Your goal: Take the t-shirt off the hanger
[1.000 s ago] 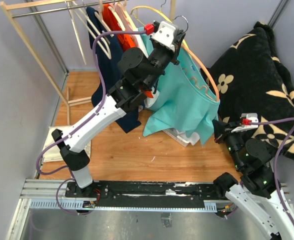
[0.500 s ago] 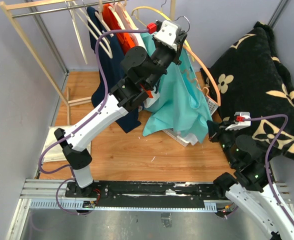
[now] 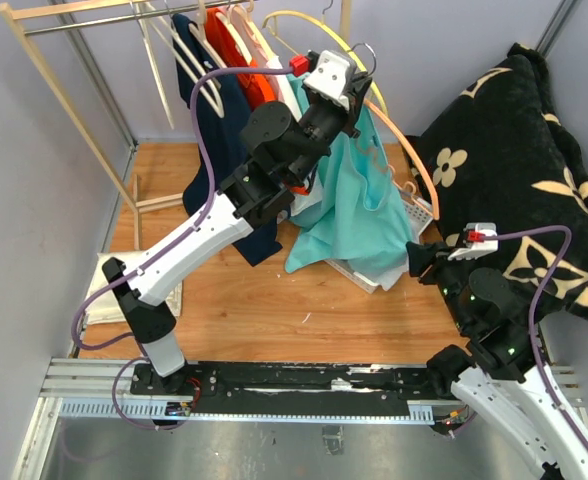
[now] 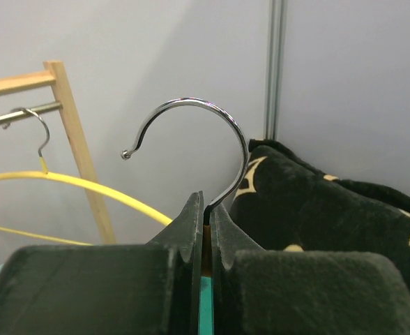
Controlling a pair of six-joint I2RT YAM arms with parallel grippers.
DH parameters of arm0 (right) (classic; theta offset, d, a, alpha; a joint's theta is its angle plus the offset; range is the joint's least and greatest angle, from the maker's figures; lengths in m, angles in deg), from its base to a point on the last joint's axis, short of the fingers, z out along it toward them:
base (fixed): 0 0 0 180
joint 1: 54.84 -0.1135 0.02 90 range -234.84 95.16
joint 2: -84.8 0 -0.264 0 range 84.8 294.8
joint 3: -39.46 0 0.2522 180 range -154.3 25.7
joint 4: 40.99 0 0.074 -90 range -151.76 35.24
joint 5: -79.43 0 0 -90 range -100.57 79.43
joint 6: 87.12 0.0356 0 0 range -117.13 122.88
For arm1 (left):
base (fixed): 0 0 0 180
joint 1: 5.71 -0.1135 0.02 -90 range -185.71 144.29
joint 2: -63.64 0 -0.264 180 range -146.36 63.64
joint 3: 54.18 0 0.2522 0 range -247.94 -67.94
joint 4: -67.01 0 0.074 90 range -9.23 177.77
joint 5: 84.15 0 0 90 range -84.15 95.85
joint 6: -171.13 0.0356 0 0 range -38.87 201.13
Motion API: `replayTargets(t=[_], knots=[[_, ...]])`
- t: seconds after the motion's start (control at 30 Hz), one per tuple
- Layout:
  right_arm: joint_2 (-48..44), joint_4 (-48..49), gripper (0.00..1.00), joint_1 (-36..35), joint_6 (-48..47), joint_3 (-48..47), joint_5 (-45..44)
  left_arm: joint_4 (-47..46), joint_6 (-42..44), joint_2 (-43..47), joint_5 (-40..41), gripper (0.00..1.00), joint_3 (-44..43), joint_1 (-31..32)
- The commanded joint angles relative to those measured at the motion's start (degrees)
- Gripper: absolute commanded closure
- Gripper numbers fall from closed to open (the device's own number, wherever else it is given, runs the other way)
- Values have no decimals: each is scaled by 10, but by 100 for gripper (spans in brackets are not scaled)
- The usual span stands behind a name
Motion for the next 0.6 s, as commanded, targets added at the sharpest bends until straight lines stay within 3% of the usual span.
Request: replayTargets(t=[0.0, 0.23, 0.47, 0.57], knots=[[-18, -17, 55, -12, -43, -39, -24, -79, -21, 50, -22, 100, 64, -5], [-24, -65, 50, -12, -92, -96, -126, -103, -31, 82, -35, 100, 142, -5], [-21, -60, 50, -12, -155, -151, -143, -110, -33, 105, -48, 99, 184, -5], [-21, -60, 31, -12, -166, -160, -112, -110, -34, 104, -46, 100, 184, -5]])
